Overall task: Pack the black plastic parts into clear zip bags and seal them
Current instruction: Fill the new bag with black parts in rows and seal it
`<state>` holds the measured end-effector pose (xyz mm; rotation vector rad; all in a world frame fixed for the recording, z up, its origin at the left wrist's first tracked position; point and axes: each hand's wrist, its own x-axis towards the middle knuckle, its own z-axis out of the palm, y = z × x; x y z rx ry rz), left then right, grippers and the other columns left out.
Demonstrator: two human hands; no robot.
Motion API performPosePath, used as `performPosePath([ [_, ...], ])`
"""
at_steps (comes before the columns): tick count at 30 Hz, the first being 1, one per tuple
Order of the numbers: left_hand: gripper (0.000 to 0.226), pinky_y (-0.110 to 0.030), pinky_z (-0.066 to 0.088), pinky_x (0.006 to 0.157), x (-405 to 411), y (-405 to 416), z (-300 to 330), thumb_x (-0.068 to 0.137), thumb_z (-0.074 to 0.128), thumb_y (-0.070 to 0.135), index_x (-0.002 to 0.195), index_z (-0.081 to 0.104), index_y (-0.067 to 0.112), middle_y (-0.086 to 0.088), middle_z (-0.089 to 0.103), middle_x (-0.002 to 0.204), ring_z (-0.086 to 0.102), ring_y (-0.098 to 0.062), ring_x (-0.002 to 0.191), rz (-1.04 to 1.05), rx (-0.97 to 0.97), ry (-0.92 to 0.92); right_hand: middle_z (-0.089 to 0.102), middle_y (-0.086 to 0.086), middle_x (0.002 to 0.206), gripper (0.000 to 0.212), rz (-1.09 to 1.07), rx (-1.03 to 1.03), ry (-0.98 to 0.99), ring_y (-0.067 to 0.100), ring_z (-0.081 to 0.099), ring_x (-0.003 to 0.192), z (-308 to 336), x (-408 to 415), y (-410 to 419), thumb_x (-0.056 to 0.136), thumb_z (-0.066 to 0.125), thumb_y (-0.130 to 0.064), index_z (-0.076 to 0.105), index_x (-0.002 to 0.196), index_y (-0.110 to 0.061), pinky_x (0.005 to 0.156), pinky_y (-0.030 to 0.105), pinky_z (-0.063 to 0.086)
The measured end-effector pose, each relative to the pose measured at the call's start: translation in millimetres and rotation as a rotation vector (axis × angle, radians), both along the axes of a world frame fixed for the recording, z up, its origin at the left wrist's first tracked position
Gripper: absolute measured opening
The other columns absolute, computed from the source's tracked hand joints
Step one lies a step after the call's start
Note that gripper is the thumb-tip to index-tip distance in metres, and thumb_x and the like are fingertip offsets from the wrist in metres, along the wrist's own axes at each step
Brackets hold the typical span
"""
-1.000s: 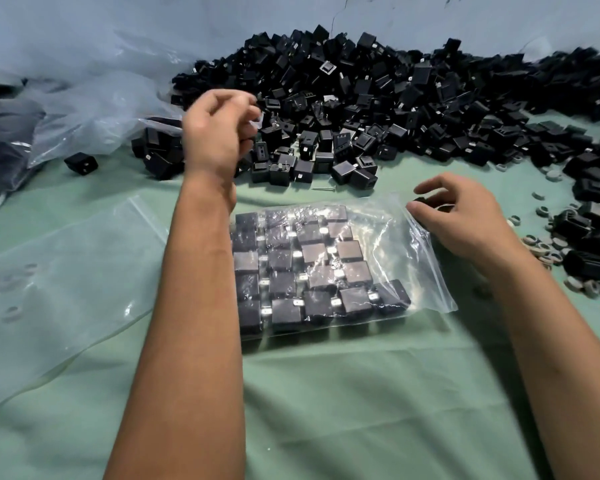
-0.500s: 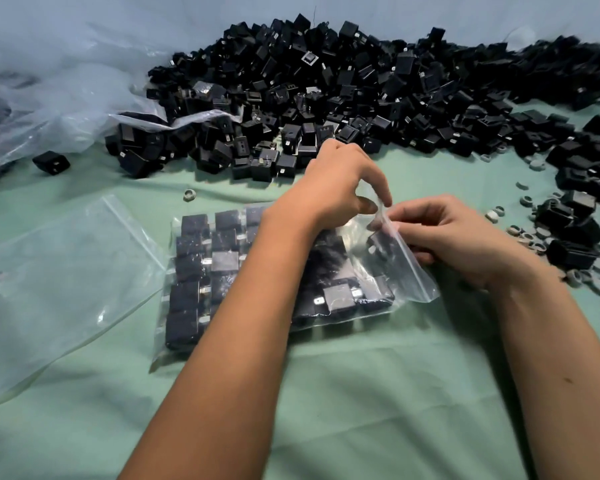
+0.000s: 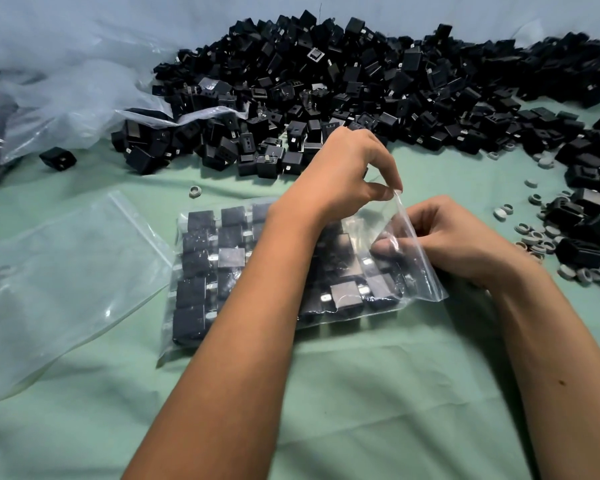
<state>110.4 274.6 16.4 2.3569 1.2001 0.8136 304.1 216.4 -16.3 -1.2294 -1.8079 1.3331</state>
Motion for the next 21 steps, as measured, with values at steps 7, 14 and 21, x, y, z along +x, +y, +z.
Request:
performPosePath([
  [7, 0.014, -0.038, 0.041, 0.108, 1, -1, 0, 0.08, 0.086, 0.022, 0.09, 0.082, 0.031, 0.008, 0.065, 0.112, 0.056, -0.015, 0.114, -0.006, -0.015, -0.022, 0.078, 0.014, 0.078, 0.016, 0.036, 0.03, 0.007, 0.022, 0.073, 0.066, -2, -4, 2, 0.081, 0.086, -0.025, 0.08, 0.082, -0.011, 0.061, 0.025, 0.056],
  [14, 0.012, -0.016, 0.049, 0.085, -21, 3, 0, 0.086, 0.08, 0.02, 0.095, 0.081, 0.028, 0.014, 0.071, 0.1, 0.062, 0.007, 0.095, 0.109, -0.078, -0.099, 0.075, 0.01, 0.072, 0.018, -0.365, 0.116, 0.061, 0.015, 0.063, 0.06, -12, -5, 8, 0.091, 0.078, -0.027, 0.078, 0.081, -0.012, 0.057, 0.028, 0.051],
  [21, 0.013, -0.031, 0.058, 0.084, -65, 11, -9, 0.091, 0.07, 0.016, 0.087, 0.077, 0.026, 0.012, 0.072, 0.092, 0.068, -0.006, 0.09, 0.423, -0.149, -0.184, 0.074, -0.001, 0.077, 0.017, -0.674, 0.337, -0.13, 0.009, 0.061, 0.061, -5, -9, 44, 0.098, 0.067, -0.031, 0.078, 0.093, -0.02, 0.069, 0.04, 0.055],
])
